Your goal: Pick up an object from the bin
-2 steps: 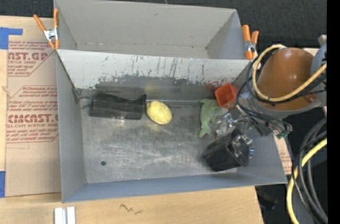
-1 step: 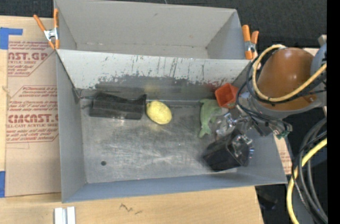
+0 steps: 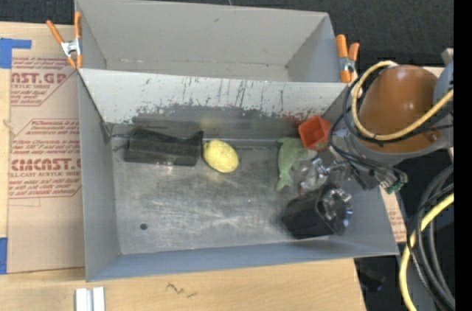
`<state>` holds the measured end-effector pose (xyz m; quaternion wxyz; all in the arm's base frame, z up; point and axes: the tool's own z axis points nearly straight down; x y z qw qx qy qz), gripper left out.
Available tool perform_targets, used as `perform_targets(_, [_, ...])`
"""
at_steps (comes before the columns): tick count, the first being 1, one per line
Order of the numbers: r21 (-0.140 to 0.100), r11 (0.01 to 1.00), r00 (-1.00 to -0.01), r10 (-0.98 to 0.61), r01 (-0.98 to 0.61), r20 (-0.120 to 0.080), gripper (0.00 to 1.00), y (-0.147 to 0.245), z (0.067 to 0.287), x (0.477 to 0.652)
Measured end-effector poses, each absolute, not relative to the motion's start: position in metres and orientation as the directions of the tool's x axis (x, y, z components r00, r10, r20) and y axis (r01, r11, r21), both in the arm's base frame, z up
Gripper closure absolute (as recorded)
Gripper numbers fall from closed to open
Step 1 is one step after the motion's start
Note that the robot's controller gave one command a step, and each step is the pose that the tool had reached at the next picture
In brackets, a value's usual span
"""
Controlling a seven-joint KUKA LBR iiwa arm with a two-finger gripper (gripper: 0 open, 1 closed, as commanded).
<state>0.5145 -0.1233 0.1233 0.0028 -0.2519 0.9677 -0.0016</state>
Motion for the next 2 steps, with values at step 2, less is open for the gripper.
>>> perform_targets(2, [0.001,0.873,-0.873,-0.488,-0.488,-0.001,1.00,-0.122,0.156,0.514])
